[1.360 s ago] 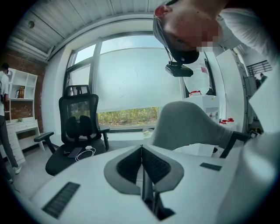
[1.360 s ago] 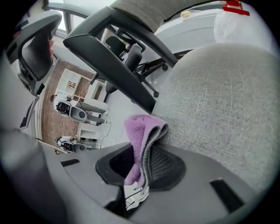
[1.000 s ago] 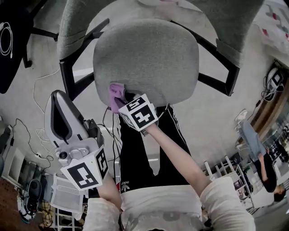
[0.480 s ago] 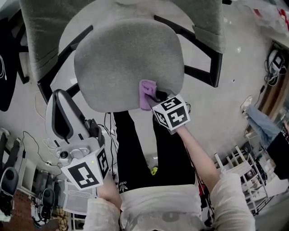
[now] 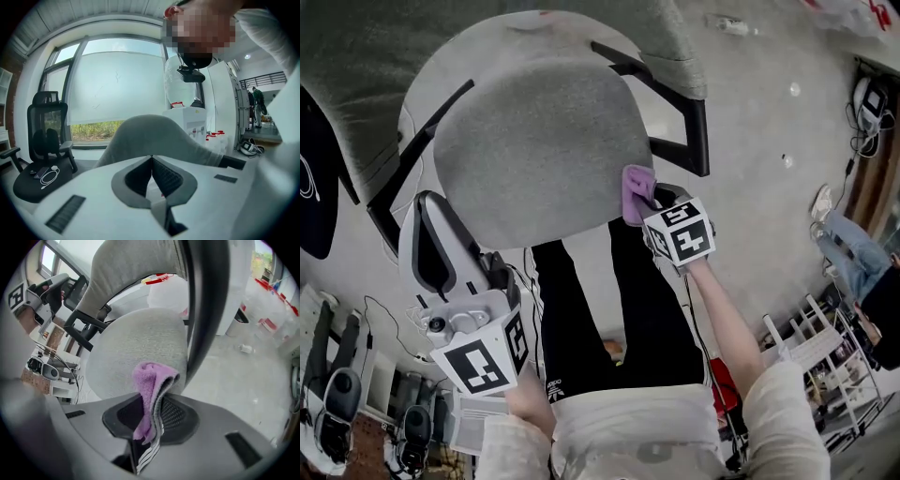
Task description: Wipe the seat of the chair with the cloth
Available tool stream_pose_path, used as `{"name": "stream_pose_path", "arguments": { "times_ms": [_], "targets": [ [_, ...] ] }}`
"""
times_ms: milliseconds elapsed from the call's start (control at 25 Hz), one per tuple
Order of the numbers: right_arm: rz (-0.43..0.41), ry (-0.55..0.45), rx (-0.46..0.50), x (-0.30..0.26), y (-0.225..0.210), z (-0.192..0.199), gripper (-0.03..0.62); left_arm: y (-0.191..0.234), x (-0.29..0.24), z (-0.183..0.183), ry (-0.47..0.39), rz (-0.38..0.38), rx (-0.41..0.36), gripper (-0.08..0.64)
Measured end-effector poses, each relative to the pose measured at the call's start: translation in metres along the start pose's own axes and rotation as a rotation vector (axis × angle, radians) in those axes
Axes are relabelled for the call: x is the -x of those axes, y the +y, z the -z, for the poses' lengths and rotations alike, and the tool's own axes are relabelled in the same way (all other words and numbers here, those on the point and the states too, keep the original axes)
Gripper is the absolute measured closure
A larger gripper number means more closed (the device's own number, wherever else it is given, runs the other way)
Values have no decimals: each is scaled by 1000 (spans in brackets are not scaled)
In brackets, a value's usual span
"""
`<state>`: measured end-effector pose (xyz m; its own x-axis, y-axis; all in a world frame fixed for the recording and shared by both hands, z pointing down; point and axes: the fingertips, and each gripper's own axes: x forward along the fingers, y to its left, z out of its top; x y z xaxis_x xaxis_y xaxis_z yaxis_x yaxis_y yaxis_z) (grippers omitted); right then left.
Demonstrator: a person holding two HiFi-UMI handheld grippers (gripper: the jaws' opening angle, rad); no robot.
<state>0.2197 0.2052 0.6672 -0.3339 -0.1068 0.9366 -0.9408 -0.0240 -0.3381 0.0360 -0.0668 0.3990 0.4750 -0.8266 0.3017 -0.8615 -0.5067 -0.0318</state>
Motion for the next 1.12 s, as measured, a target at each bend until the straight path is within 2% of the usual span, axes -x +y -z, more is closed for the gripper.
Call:
{"name": "stream_pose_path", "arguments": {
  "times_ms": [320, 400, 480, 600, 720, 880, 1040, 1120],
  "targets": [
    [111, 18, -68, 14, -36, 15, 505, -17, -1, -12, -21, 24, -7, 546],
    [161, 32, -52, 21, -40, 16, 504, -16, 1, -18, -31, 21, -7, 546],
    [194, 29, -19, 31, -37, 9, 504, -12, 2, -30, -54, 16, -2, 546],
    [166, -28, 1, 49, -13, -22, 504, -5, 8, -54, -98, 14, 1, 546],
    [145, -147, 18, 81, 32, -80, 503, 15, 25, -93, -156, 10, -3, 546],
    [149, -365, 62, 156, 109, -179, 503, 52, 57, -164, -219, -3, -14, 546],
    [143, -637, 202, 267, 186, -277, 503, 76, 87, -241, -294, -43, 12, 546],
    [156, -789, 279, 332, 221, -310, 503, 84, 105, -279, -341, -62, 27, 546]
  ]
}}
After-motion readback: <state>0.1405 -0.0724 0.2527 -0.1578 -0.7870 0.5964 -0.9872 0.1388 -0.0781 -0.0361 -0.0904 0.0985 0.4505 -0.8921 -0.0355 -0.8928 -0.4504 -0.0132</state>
